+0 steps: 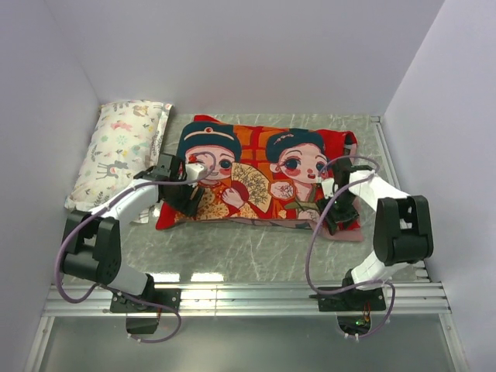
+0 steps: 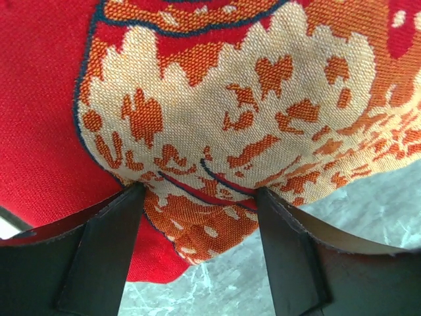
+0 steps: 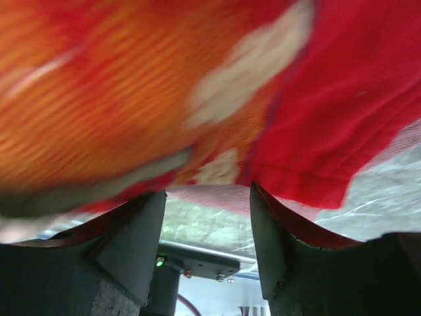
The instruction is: Put the pillow into the pillowcase
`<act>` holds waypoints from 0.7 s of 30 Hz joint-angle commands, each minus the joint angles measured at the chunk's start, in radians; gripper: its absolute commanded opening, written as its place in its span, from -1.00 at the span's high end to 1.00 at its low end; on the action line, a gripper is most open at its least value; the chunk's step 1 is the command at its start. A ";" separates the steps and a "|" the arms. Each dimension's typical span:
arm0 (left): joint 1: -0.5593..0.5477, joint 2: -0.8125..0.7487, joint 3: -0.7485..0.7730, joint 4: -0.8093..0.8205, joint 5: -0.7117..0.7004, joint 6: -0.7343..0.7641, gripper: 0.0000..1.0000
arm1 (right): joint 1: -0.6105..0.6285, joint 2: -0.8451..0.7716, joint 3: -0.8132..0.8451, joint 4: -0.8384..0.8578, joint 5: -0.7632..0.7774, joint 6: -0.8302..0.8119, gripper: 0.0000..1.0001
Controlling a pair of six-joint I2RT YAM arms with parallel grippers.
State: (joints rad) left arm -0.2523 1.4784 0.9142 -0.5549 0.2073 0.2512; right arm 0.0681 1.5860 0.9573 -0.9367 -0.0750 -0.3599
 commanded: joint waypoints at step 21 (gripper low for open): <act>0.185 -0.122 0.090 -0.094 0.110 0.189 -0.85 | -0.197 0.206 0.243 0.265 0.379 -0.088 -0.37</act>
State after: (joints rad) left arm -0.1024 1.4551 0.9253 -0.5606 0.2264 0.3771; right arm -0.0704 1.7863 1.1107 -0.8131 0.1146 -0.4038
